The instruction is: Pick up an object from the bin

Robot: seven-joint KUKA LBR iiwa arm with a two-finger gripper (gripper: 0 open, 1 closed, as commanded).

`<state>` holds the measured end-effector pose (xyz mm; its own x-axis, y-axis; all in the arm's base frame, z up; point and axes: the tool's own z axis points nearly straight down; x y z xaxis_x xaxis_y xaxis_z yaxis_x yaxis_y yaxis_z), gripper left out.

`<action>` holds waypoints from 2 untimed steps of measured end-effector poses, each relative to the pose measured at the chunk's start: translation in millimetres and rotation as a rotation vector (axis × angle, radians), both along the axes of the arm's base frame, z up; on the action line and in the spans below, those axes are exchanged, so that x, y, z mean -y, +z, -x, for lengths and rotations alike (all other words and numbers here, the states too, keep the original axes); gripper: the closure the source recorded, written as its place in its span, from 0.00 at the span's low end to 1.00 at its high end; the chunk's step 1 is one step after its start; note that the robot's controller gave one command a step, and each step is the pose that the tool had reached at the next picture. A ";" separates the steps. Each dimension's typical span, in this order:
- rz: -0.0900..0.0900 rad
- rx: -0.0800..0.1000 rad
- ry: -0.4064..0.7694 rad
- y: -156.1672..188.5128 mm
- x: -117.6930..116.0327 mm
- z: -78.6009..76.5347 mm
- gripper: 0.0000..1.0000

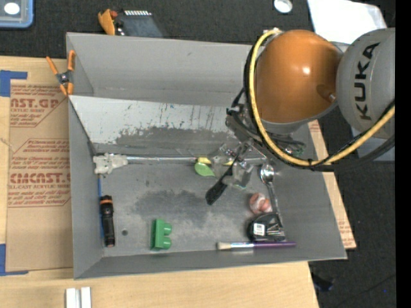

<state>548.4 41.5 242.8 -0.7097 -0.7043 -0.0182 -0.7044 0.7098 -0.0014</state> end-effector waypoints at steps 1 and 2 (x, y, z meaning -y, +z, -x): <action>0.000 0.000 0.000 -0.1 0.0 0.0 1.00; -0.002 0.003 -0.033 -3.9 4.7 -6.4 1.00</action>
Offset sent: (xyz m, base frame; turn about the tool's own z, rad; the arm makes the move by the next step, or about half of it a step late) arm 0.0340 -0.0361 -0.0297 0.1835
